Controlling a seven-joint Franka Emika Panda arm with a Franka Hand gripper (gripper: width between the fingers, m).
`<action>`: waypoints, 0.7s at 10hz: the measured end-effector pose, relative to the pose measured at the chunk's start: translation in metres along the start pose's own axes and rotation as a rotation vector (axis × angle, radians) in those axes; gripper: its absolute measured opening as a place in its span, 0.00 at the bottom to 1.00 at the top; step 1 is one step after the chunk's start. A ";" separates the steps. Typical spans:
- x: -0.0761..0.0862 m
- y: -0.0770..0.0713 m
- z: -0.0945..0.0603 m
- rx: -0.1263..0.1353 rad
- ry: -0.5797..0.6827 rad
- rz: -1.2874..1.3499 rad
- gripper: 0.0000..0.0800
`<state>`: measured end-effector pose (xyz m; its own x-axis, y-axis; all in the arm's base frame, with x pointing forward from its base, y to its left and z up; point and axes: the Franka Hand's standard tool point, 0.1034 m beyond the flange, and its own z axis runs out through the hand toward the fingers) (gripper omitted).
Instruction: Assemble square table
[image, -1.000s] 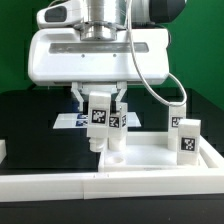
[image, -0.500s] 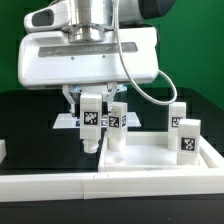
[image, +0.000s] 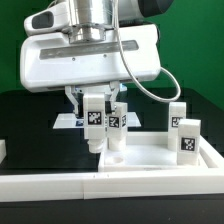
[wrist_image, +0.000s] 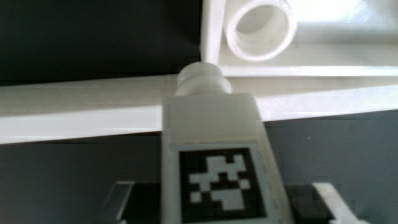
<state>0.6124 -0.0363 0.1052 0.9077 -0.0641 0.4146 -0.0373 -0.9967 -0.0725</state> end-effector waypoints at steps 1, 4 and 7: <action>-0.001 -0.002 0.000 0.000 0.002 0.005 0.36; -0.007 -0.023 0.005 0.012 0.003 0.008 0.36; -0.016 -0.027 0.017 0.013 -0.012 0.005 0.36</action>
Offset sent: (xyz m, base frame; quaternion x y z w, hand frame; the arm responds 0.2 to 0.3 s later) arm 0.0023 0.0226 -0.0019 0.0095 0.0056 0.0217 0.9997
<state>0.6058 -0.0073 0.0852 0.9124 -0.0685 0.4035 -0.0363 -0.9956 -0.0868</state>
